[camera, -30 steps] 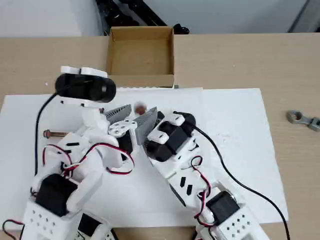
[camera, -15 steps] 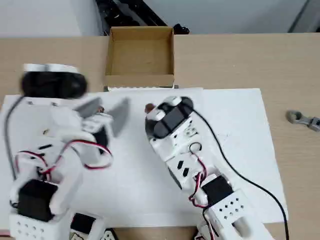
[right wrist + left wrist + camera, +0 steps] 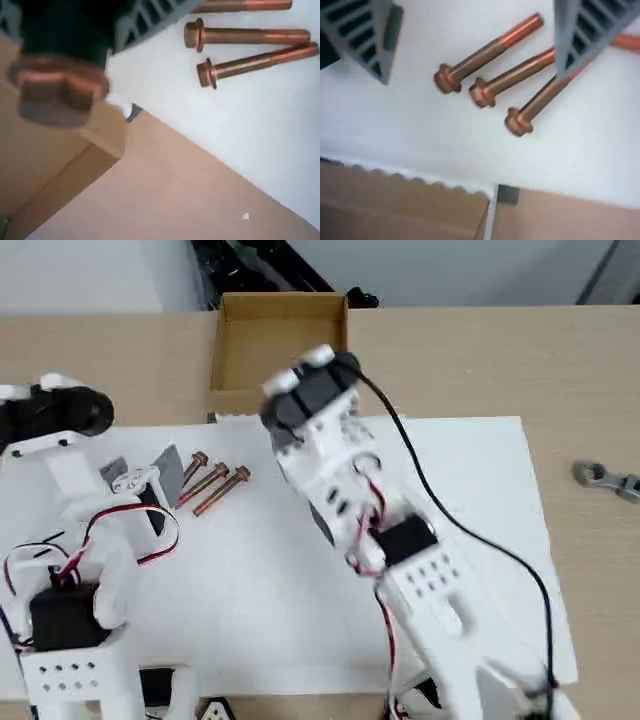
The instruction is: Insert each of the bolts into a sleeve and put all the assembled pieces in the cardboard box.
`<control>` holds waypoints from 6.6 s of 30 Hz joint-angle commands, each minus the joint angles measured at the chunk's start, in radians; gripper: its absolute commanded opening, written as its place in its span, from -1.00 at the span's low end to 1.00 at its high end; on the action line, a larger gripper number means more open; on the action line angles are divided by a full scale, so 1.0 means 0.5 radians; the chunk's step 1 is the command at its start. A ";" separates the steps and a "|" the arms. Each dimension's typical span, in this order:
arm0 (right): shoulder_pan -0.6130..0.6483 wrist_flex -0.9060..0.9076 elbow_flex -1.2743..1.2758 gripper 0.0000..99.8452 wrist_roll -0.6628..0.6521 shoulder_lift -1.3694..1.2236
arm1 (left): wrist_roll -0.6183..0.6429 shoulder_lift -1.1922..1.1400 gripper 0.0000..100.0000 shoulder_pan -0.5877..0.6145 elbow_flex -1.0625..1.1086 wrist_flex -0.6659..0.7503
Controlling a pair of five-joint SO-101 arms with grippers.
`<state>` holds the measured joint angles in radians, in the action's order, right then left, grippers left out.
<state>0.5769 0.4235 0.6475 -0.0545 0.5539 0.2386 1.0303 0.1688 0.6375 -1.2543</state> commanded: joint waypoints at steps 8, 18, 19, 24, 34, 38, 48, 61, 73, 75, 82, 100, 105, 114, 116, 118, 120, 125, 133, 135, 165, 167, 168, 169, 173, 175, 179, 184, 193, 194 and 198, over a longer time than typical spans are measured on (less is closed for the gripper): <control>-0.216 0.256 -1.277 -1.00 -0.071 -1.005 | -0.074 0.522 -0.60 0.021 0.339 0.025; -0.327 0.382 -2.078 -1.00 -0.077 -1.656 | -0.212 0.694 -0.60 0.025 0.542 0.009; -0.339 0.382 -2.151 -1.00 -0.077 -1.729 | -0.212 0.694 -0.60 0.025 0.542 0.006; -0.394 0.397 -2.526 -1.00 -0.077 -2.113 | -0.313 0.700 -0.60 0.028 0.523 -0.031; -0.410 0.618 -3.179 -0.69 -0.071 -2.702 | -0.371 0.697 -0.60 0.028 0.535 -0.052; -0.394 0.787 -3.419 -0.63 -0.071 -2.812 | -0.362 0.697 -0.60 0.028 0.542 -0.055; -0.345 1.603 -4.140 -0.93 -0.077 -2.816 | -0.218 0.647 -0.60 0.230 0.520 -0.049; -0.339 2.515 -4.658 -1.00 -0.068 -2.527 | 0.325 -0.896 -0.66 0.457 -0.434 -0.144; -0.345 2.533 -3.560 -1.00 -0.068 -1.625 | 0.605 -1.801 -0.66 0.439 -0.931 -0.457; -0.348 2.515 -3.284 -1.00 -0.068 -1.407 | 0.654 -1.804 -0.66 0.448 -0.931 -0.457; -0.477 2.506 -2.611 -1.00 -0.077 -0.876 | 0.730 -1.918 -0.65 0.605 -0.941 -0.488; -0.569 2.496 -2.019 -1.00 -0.147 -0.686 | 0.853 -2.170 -0.65 0.712 -1.109 -0.552; -0.572 2.478 -2.019 -1.00 -0.147 -0.689 | 0.896 -2.409 -0.65 0.709 -1.119 -0.497; -0.575 2.472 -2.016 -1.00 -0.206 -0.689 | 1.007 -2.584 -0.65 0.703 -1.158 -0.206; -0.575 2.475 -2.016 -1.00 -0.206 -0.689 | 1.028 -2.590 -0.65 0.703 -1.158 -0.172; -0.572 2.475 -2.016 -1.00 -0.206 -0.689 | 1.028 -2.605 -0.65 0.700 -1.158 -0.157; -0.569 2.475 -2.016 -1.00 -0.206 -0.689 | 1.040 -2.605 -0.65 0.697 -1.158 -0.157; -0.569 2.472 -2.016 -1.00 -0.206 -0.692 | 1.071 -2.642 -0.65 0.700 -1.109 -0.040; -0.569 2.472 -2.016 -1.00 -0.206 -0.692 | 1.068 -2.977 -0.66 0.703 -1.119 0.025; -0.569 2.472 -2.016 -1.00 -0.206 -0.692 | 1.068 -2.943 -0.73 0.700 -1.119 0.028; -0.624 1.821 -0.776 -0.99 -0.206 -0.367 | 0.365 -0.657 -0.99 0.405 -1.115 -0.632; -0.603 1.659 -0.724 -0.99 -0.206 -0.410 | 0.359 -0.568 -0.99 0.408 -1.115 -0.663; -0.572 1.600 -0.721 -0.99 -0.206 -0.440 | 0.356 -0.522 -0.99 0.408 -1.115 -0.672; -0.542 1.542 -0.724 -0.99 -0.209 -0.480 | 0.347 -0.479 -0.99 0.414 -1.115 -0.672; -0.391 1.244 -0.730 -0.87 -0.193 -0.658 | 0.310 -0.384 -0.99 0.509 -1.112 -0.669; -0.318 1.137 -0.746 -0.85 -0.193 -0.738 | 0.304 -0.381 -0.99 0.516 -1.112 -0.681; -0.222 1.115 -0.878 -0.90 -0.190 -0.916 | 0.304 -0.374 -0.99 0.506 -1.057 -0.687; -0.222 1.131 -1.077 -0.91 -0.190 -1.198 | 0.267 -0.371 -0.99 0.512 -0.999 -0.684; -0.222 1.186 -1.402 -0.91 -0.187 -1.683 | 0.264 -0.381 -0.99 0.512 -0.999 -0.684; -0.222 1.217 -1.433 -0.91 -0.187 -1.723 | 0.264 -0.381 -0.99 0.512 -0.999 -0.684; -0.222 1.272 -1.559 -0.91 -0.187 -1.834 | 0.264 -0.381 -0.99 0.512 -0.999 -0.684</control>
<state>0.4618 1.0434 -0.0644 -0.1481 -0.3544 0.3813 0.8263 0.4204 0.1435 -1.6026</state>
